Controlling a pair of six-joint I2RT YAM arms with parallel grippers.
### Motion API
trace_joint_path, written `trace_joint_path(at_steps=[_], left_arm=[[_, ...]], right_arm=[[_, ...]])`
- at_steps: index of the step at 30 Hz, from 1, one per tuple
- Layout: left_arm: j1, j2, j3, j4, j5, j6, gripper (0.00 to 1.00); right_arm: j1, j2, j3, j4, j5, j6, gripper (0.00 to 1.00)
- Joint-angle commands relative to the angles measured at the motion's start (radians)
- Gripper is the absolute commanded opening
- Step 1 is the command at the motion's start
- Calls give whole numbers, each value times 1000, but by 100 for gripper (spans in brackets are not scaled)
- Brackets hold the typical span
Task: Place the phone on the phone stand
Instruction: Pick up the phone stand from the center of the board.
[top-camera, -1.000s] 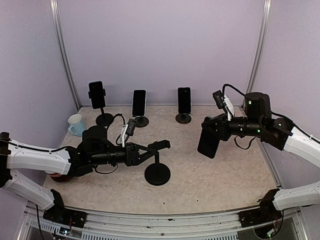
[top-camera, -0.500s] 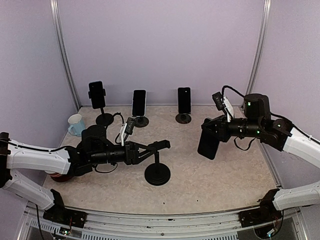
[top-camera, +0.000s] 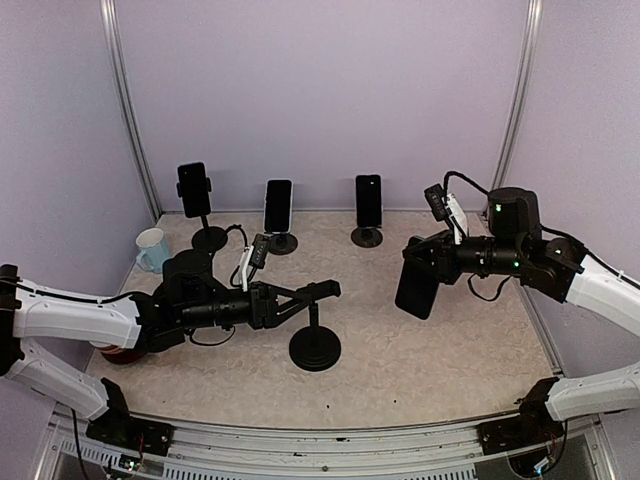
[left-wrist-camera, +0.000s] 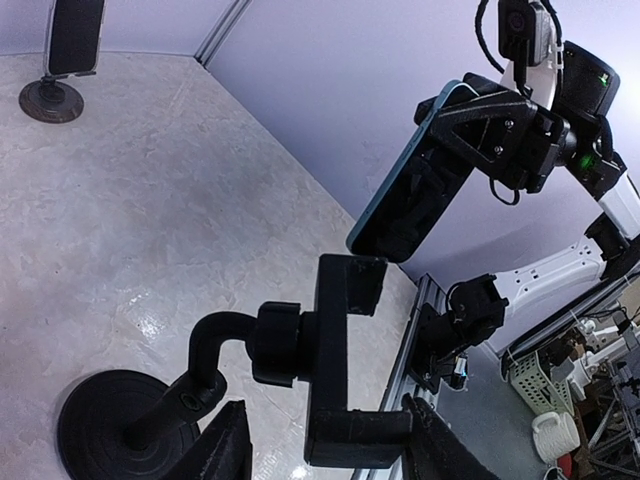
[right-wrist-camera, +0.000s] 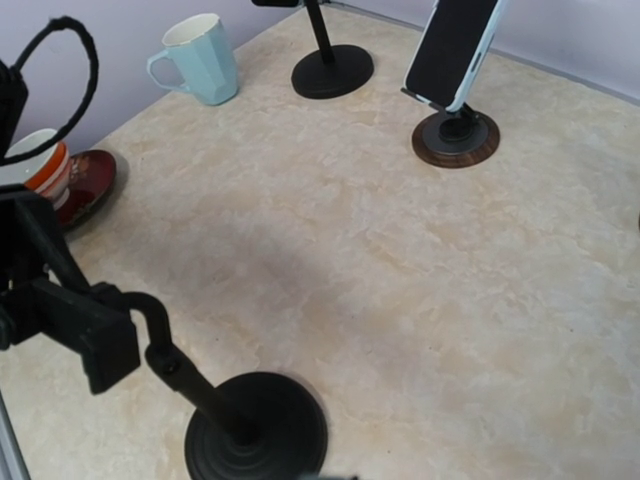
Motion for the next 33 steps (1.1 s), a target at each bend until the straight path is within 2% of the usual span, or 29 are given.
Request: trace_joint_path(at_steps=[1,12,20,26,29,33], left_arm=[[6,2,27,29,-3,18,48],[6,23,37,35,10,15,37],[6,32,38,36,8,13,10],[6,30,38,35,12,20,1],[6,28,41,32,26,30,0],[6,29,52,27,73,51,0]], right_arm=[[-11,-19,-5,51,-6,0,0],[-11,-19,-15,52,-7,1,0],[-11,-21,-14,52,-4,-2,0],[-11,-22,-8,46,-15,-8,0],[-11,-25,9,48,-79,-26,0],[-12,-27,41,70,-239,-44,0]])
